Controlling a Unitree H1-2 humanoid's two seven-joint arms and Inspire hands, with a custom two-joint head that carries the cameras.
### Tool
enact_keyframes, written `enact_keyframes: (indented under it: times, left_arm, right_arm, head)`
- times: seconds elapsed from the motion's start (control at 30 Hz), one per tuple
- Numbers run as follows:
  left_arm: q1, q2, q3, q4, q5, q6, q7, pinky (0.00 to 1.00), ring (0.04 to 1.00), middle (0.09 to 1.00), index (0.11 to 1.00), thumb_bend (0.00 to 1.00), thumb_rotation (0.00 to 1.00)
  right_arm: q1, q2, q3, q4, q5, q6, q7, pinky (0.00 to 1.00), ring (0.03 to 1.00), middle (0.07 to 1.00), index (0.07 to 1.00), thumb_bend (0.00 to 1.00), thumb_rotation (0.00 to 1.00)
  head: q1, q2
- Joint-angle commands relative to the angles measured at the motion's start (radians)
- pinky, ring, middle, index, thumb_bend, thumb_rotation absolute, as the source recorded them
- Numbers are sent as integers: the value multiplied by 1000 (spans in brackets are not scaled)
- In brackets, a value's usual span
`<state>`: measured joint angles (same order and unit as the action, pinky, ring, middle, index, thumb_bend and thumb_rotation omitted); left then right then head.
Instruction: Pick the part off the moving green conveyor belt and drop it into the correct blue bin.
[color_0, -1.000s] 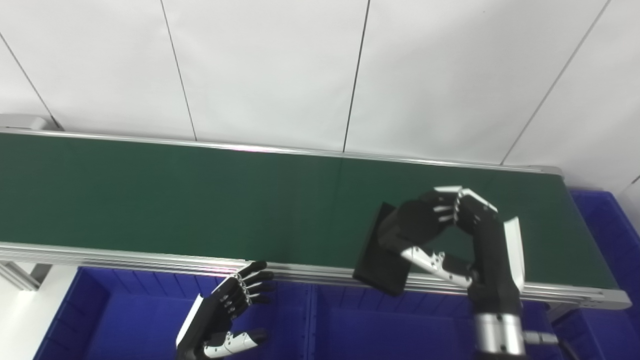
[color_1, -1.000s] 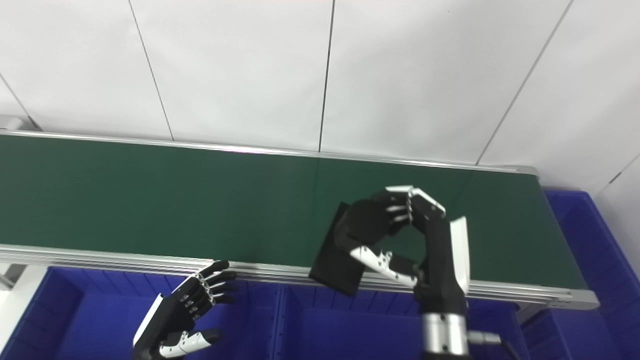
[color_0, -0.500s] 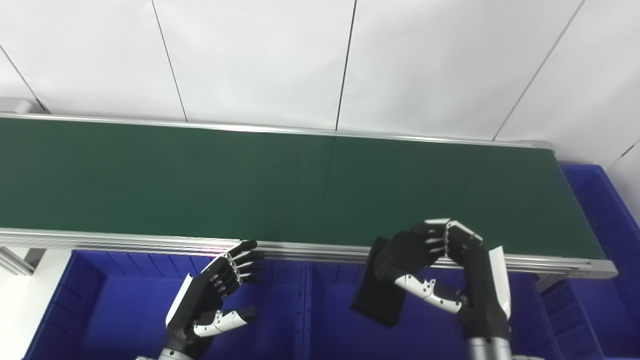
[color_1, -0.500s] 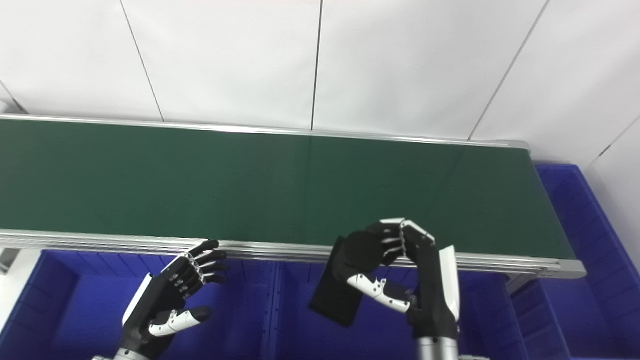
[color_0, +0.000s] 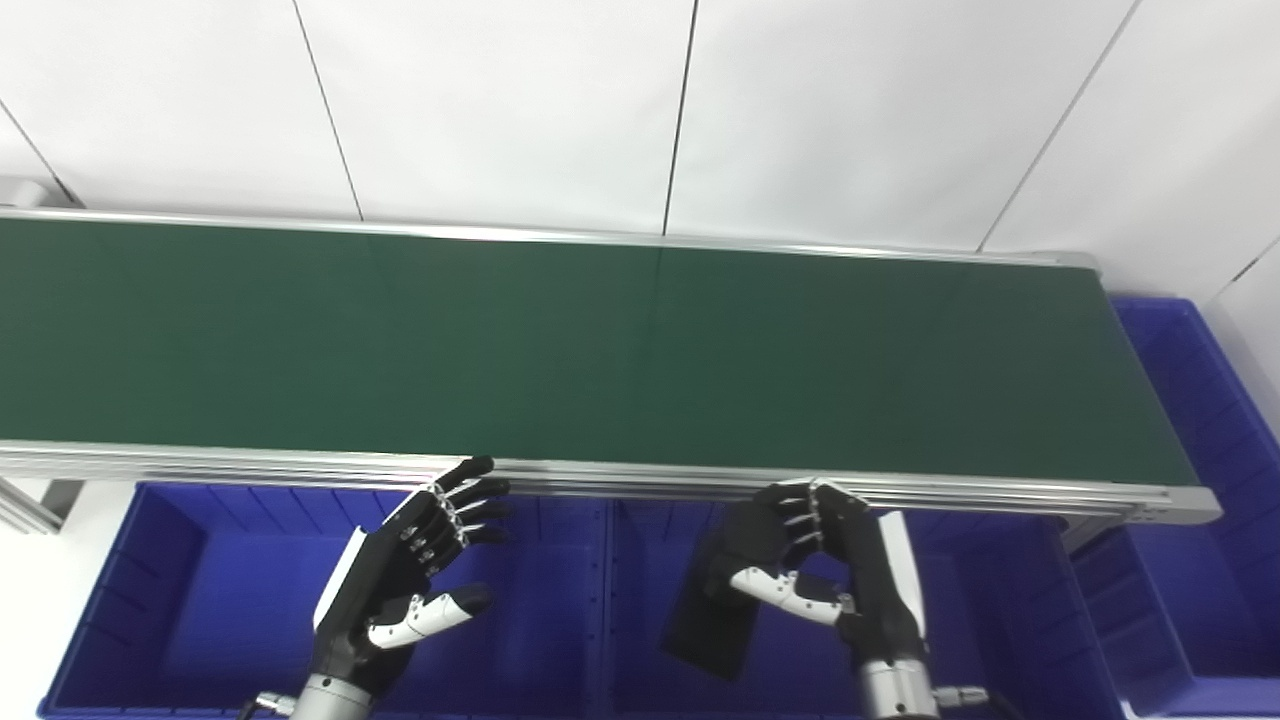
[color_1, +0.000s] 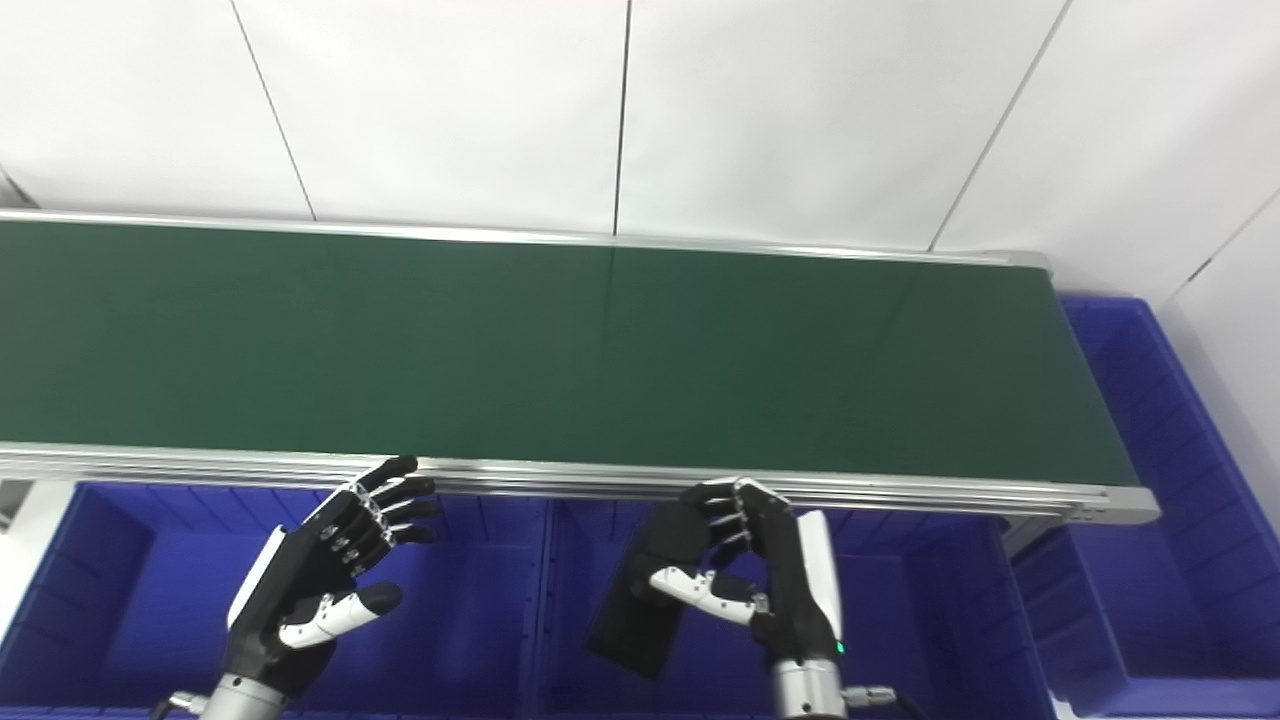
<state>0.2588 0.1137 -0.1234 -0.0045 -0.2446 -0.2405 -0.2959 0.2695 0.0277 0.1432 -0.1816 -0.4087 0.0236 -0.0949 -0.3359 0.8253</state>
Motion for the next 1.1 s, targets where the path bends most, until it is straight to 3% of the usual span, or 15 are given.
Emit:
enact_keyframes:
  times: [0.0, 0.33, 0.67, 0.93, 1.07]
  left_arm:
    - [-12, 8, 7, -38, -14, -4, -12, 647, 724, 771, 817, 971, 373]
    - [-13, 15, 21, -46, -17, 8, -15, 633, 709, 763, 812, 991, 390]
    - [-11, 19, 29, -56, -26, 21, -21, 635, 708, 765, 820, 984, 392]
    - [-11, 20, 34, -59, -22, 21, -23, 629, 706, 765, 824, 978, 395]
    - [-13, 22, 36, -58, -19, 20, -23, 624, 699, 761, 823, 973, 402]
  right_arm:
    - [-27, 7, 21, -12, -19, -17, -5, 320, 433, 506, 533, 497, 0]
    - [-70, -9, 103, 64, -113, -67, -35, 321, 425, 503, 538, 495, 0]
    - [-72, -14, 125, 108, -144, -74, -82, 321, 424, 510, 536, 495, 0]
    - [-42, -37, 137, 75, -178, -80, -112, 323, 416, 504, 542, 494, 0]
    - [-15, -49, 126, 14, -191, -48, -101, 335, 415, 501, 542, 495, 0]
  head:
    - [1, 3]
    - [1, 9]
    - [-7, 21]
    - [-15, 27]
    - [-18, 30]
